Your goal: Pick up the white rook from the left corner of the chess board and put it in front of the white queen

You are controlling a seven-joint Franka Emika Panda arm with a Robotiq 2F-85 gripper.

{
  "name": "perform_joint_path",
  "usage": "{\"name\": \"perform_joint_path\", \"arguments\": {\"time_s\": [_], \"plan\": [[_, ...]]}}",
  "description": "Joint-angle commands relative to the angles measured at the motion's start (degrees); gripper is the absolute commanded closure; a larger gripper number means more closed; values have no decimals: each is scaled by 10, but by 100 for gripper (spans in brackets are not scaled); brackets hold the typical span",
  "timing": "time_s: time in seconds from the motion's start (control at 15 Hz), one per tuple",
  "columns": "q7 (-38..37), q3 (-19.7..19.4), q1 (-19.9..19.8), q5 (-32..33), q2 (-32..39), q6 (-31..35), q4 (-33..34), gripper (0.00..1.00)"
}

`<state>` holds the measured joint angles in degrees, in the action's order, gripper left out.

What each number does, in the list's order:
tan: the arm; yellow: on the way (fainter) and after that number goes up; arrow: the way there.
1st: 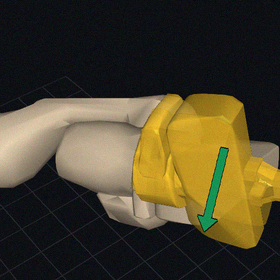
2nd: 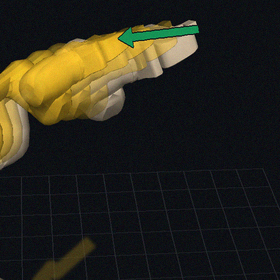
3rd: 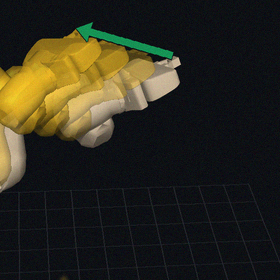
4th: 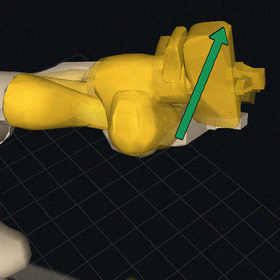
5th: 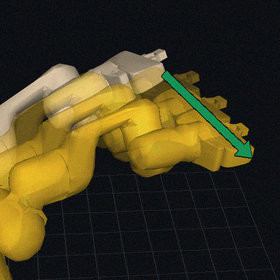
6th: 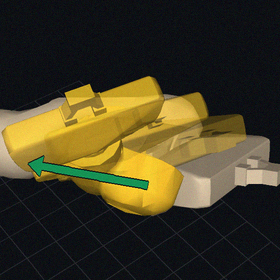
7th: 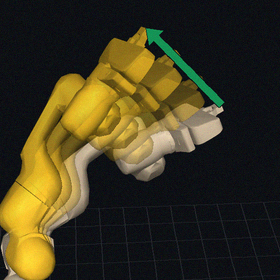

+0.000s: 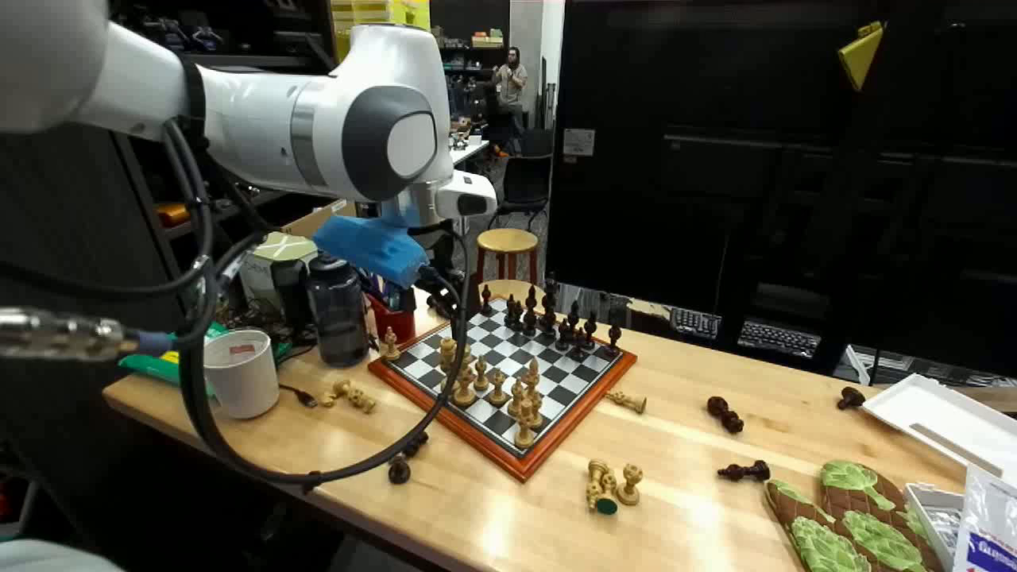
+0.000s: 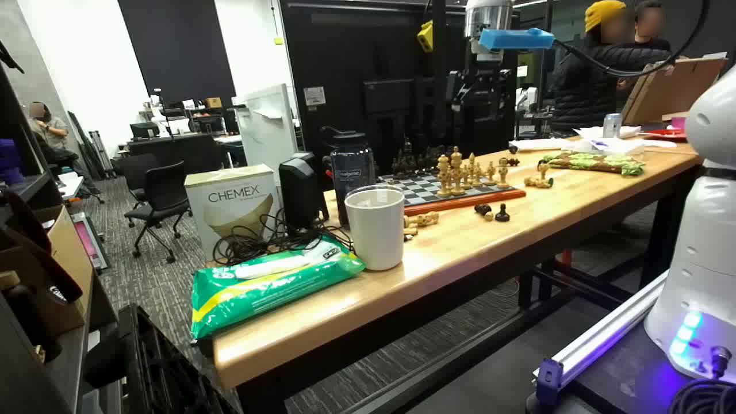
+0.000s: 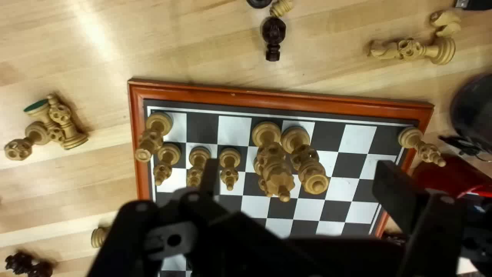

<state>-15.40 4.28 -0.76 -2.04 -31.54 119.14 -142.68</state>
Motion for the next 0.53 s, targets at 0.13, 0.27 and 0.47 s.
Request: {"name": "perform_joint_path", "arguments": {"time_s": [0.13,0.27,0.47], "plan": [[1,1,-2,-1,0,-2,1,0],[1,1,-2,-1,0,-2,1,0],[4,6,1,4,24,-1,15,0]]}}
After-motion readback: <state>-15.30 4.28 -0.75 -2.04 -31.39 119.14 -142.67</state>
